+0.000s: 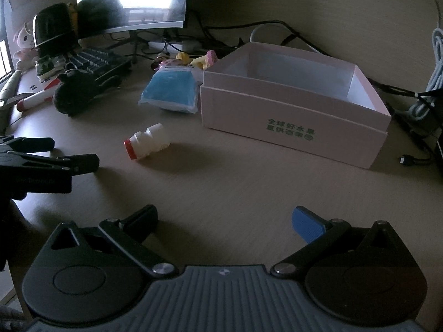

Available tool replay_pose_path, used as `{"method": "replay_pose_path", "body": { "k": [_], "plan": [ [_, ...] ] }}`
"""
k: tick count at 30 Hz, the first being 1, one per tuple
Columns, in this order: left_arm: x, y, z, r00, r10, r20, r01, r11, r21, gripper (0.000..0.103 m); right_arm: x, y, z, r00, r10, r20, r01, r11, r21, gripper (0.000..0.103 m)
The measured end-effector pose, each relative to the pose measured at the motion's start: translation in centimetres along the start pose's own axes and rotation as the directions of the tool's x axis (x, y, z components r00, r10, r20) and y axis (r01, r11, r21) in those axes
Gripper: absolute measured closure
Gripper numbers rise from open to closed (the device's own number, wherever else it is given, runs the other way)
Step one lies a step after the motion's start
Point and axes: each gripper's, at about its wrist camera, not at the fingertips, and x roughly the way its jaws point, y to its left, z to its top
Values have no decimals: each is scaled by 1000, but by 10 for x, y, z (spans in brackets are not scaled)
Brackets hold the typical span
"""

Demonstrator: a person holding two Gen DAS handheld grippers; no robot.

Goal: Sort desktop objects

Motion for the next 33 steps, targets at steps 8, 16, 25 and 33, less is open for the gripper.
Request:
{"method": "replay_pose_path", "body": {
  "k": [8,16,25,33],
  "plan": [
    [-1,3,3,1000,-12,-27,12,1000,15,0,0,6,2,999,-32,2,32,999,35,0],
    [-19,58,13,997,55,-56,-61,993,-104,0,15,55,31,991,-40,126,47,997,-56,8],
    [-23,104,44,994,107,-1,-106,982,-158,0,50,99,58,998,-13,65,23,989,-144,67],
    [27,93,84,993,117,1,-117,992,-48,0,22,69,41,994,-93,57,97,992,-78,67]
  ]
}}
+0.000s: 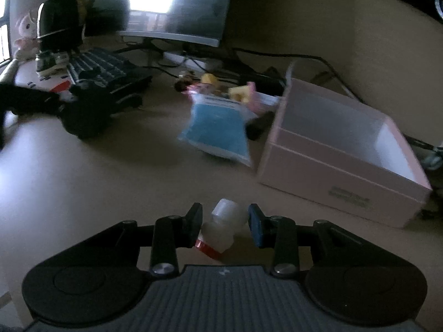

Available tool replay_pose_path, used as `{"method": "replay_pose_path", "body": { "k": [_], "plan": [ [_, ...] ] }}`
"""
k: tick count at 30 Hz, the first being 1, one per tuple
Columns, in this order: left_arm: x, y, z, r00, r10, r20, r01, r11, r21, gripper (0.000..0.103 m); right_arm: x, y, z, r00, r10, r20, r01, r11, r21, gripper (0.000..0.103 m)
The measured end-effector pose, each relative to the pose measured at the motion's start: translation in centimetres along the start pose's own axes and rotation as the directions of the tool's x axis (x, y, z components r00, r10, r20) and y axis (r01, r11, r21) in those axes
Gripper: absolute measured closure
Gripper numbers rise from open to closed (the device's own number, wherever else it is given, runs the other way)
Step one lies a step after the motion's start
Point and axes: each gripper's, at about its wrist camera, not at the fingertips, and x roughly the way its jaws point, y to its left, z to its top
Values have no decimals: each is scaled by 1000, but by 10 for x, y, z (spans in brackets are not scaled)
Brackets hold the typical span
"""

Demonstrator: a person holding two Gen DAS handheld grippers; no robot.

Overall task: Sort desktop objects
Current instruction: 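Grasp the white red-capped bottle with the right tool while the left tool grasps the black plush toy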

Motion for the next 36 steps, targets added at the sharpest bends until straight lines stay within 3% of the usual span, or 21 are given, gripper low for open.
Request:
{"method": "replay_pose_path", "body": {
  "k": [4,5,6,7,9,14,18,20,25,27,30,32,36],
  "plan": [
    [28,-7,7,999,39,-34,-37,998,43,2,-13,-20,-9,999,-41,-4,41,998,47,64],
    [33,-9,7,998,44,-41,-42,998,55,7,-17,-24,-11,999,-52,1,52,997,55,61],
    [36,-9,6,998,45,-47,-42,997,69,23,-21,-27,-12,998,-63,9,63,996,61,54],
    [37,-11,5,998,31,-59,-26,996,85,28,-26,-30,-15,997,-76,18,74,995,68,47],
    [34,-16,3,998,32,-45,-27,995,100,29,-35,-35,-19,995,-91,32,89,993,81,41],
    [0,-44,-12,995,-92,-28,96,978,185,29,-48,-43,-31,995,-92,26,89,992,92,36],
    [-37,-65,-31,967,-248,-66,256,943,214,27,-47,-42,-36,998,-67,14,66,995,79,36],
    [-50,-68,-42,955,-283,-86,295,932,212,25,-46,-38,-37,999,-37,13,36,997,70,36],
    [-58,-62,-57,974,-210,-79,223,947,230,11,-36,-21,-35,1000,0,-1,0,1000,5,32],
    [-61,-52,-55,984,-165,-67,175,960,217,9,-31,-17,-33,997,-74,3,74,996,-51,32],
    [-66,-37,-52,995,-95,-38,100,976,193,8,-25,-21,-30,977,-213,26,214,973,-84,32],
    [-69,-25,-52,996,-76,-40,81,983,167,8,-25,-29,-29,968,-250,34,252,966,-66,32],
    [-71,-9,-58,994,-88,-72,95,990,100,8,-29,-41,-26,996,-87,16,86,994,62,32]
  ]
}}
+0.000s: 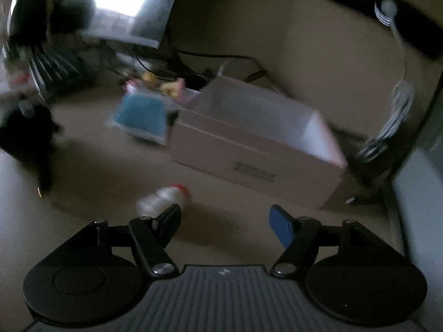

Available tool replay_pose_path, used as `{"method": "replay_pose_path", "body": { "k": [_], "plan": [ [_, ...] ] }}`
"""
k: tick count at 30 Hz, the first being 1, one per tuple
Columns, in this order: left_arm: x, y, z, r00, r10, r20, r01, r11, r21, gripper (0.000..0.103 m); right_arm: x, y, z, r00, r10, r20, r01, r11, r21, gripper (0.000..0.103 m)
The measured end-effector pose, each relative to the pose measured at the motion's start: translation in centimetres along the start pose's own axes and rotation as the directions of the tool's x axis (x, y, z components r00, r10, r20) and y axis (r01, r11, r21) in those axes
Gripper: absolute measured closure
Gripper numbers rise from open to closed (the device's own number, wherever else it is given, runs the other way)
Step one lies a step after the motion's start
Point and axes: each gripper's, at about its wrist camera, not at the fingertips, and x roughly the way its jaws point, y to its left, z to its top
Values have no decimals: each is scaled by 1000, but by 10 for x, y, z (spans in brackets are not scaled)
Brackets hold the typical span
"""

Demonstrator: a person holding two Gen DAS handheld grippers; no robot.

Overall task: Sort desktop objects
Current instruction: 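Grasp the white red-capped bottle with the right tool while the left tool grasps the black plush toy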

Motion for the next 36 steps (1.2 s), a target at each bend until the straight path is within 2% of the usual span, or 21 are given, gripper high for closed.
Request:
{"method": "replay_pose_path", "body": {
  "k": [1,3,5,10,11,13,16,20,24,26,27,29,33,36],
  "plan": [
    [0,1,-2,1000,-6,-7,6,1000,-8,8,1,2,0,999,45,-5,-45,999,18,32],
    [-2,3,-7,1000,-17,-16,17,1000,-13,8,4,12,0,997,83,-4,-83,996,-13,32],
    [-4,4,-10,999,-28,-18,28,1000,-13,8,6,23,-1,996,91,3,-91,994,-56,32],
    [-5,3,-11,998,-65,-22,64,997,-33,7,19,24,5,994,112,-11,-113,991,-74,34],
    [-6,2,-10,997,-75,-22,74,996,-39,7,23,22,6,993,114,-19,-115,991,-67,37],
    [-7,0,-8,995,-100,-18,99,994,-52,6,26,19,7,991,127,-46,-130,990,-48,59],
    [-4,-6,0,992,-126,-8,126,990,-58,3,17,17,5,992,123,-32,-124,992,-34,59],
    [14,-22,15,997,-75,-9,74,996,-43,3,2,11,1,993,118,-22,-118,993,-12,59],
    [40,-31,21,998,-16,-67,13,999,-43,3,-16,3,-4,995,94,-21,-94,996,4,59],
    [45,-34,19,997,-15,-81,13,999,-34,7,-26,-4,-6,996,85,-16,-85,996,12,59],
    [44,-37,17,997,-11,-82,9,1000,-21,13,-32,-7,-8,997,81,-13,-80,997,15,59],
    [39,-42,12,998,-6,-63,6,1000,4,13,-46,-16,-12,998,67,-7,-67,997,24,59],
    [14,-55,1,993,-94,-65,96,995,32,14,-72,-37,-18,999,44,6,-44,998,34,59],
    [-12,-73,-5,980,-191,-64,195,978,79,14,-88,-49,-22,1000,10,23,-11,999,32,59]
  ]
}}
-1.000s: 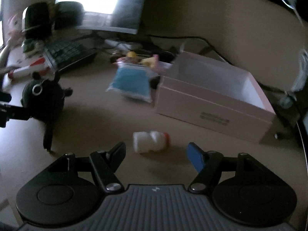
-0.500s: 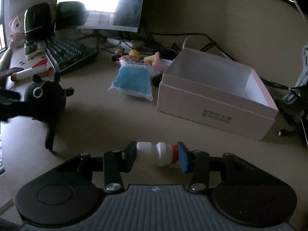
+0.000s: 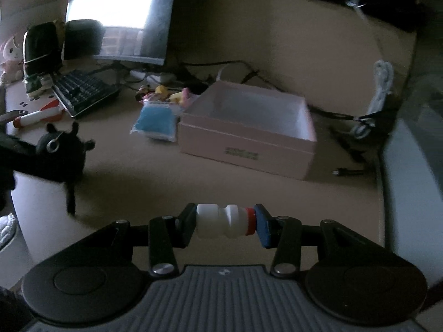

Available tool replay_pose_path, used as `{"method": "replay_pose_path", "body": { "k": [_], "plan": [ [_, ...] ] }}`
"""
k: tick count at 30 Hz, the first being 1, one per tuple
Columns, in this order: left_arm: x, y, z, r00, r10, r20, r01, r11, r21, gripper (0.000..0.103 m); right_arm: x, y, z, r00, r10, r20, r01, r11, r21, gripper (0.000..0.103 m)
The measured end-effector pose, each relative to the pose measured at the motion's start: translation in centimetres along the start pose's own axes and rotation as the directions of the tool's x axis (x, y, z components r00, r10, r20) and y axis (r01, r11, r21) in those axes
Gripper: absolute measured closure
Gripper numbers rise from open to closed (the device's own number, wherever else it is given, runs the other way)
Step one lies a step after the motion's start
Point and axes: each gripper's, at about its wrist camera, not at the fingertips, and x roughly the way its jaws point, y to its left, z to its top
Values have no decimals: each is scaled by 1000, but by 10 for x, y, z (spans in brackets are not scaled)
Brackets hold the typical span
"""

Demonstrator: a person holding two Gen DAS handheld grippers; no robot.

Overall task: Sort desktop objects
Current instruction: 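Grasp the white red-capped bottle with the right tool while the left tool grasps the black plush toy, then lower the black plush into the pink box with the left tool while the right tool carries the bottle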

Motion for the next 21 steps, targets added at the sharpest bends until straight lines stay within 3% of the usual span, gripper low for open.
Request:
{"method": "replay_pose_path", "body": {
  "k": [4,9,14,17,18,21],
  "plan": [
    [-16,-37,-2,992,-122,24,119,988,97,14,-13,-14,-1,1000,-27,13,27,999,32,59],
    [-16,-61,13,981,-184,65,174,976,134,14,-23,-23,-4,998,-57,30,55,997,59,59],
    [-21,-61,79,952,-252,174,233,964,126,14,-43,-31,0,994,-78,74,72,994,84,59],
    [-17,-70,144,921,-258,290,222,963,153,12,-51,-35,12,990,-76,120,64,993,101,59],
    [-12,-74,167,912,-266,312,226,961,160,6,-50,-36,16,989,-72,129,59,992,108,59],
    [-1,-75,210,909,-273,315,243,961,131,4,-42,-32,28,988,-84,131,70,992,105,59]
  ]
}}
